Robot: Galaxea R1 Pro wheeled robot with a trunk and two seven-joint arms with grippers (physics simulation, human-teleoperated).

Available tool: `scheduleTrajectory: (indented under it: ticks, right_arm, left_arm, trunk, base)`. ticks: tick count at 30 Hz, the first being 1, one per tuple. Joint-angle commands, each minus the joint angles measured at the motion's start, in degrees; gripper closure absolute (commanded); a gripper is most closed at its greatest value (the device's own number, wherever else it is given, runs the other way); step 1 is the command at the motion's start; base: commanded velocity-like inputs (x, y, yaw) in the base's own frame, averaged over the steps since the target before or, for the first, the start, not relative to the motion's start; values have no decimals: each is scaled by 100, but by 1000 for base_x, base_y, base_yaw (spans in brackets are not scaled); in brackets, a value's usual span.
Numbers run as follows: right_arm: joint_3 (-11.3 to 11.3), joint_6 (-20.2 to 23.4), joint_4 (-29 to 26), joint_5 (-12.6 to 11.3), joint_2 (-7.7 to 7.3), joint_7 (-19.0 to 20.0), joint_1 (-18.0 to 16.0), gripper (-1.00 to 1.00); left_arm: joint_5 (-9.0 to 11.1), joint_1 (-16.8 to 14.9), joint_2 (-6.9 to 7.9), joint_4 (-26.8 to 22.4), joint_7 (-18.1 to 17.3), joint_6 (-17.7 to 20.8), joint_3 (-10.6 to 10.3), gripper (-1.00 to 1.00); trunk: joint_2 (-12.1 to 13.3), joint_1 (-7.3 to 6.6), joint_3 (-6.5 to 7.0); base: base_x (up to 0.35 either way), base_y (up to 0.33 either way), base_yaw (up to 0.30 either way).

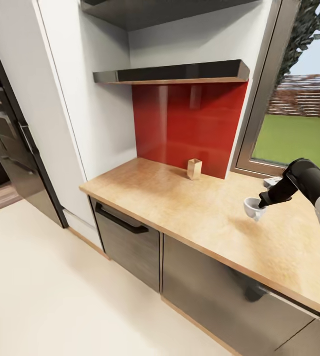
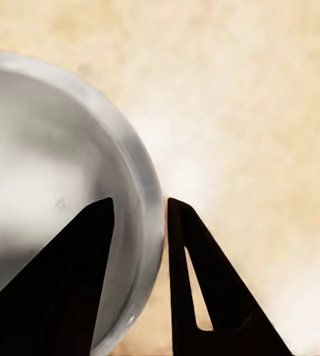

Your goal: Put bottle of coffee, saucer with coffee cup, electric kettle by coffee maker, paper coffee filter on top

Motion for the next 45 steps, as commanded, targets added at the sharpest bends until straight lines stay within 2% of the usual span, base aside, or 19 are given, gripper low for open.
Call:
scheduleTrajectory:
  ticks: [1, 7, 14, 39, 42, 45]
  right_arm:
    - [9, 12, -13, 48, -18, 57, -7, 100]
    - [14, 12, -248, 55, -159, 57, -20, 100]
    - [15, 12, -334, 65, -231, 57, -21, 100]
    - [16, 12, -343, 66, -248, 57, -21, 100]
    - [15, 12, -343, 54, -292, 66, -21, 100]
    - [11, 12, -347, 45, -440, 263, -21, 100]
  left_arm:
    - [42, 2, 1, -6, -11, -8, -40, -100]
    - [42, 2, 0, -6, -11, -8, -41, -100]
    - [42, 2, 2, -6, -11, -8, -40, -100]
    - [42, 2, -4, -6, -5, -8, -47, -100]
    - [42, 2, -2, -7, -7, -8, -48, -100]
    - [42, 2, -2, -10, -8, -8, -48, -100]
  trunk:
    - [-3, -3, -4]
    - [-3, -3, -3]
    - [-3, -3, 16]
    - [-3, -3, 131]
    - [-3, -3, 142]
    - [-3, -3, 147]
  base:
    - [-320, 0, 0]
    - [-318, 0, 0]
    - [-94, 0, -137]
    - [-10, -5, -248]
    - [-204, -154, -173]
    - [-230, -175, -81]
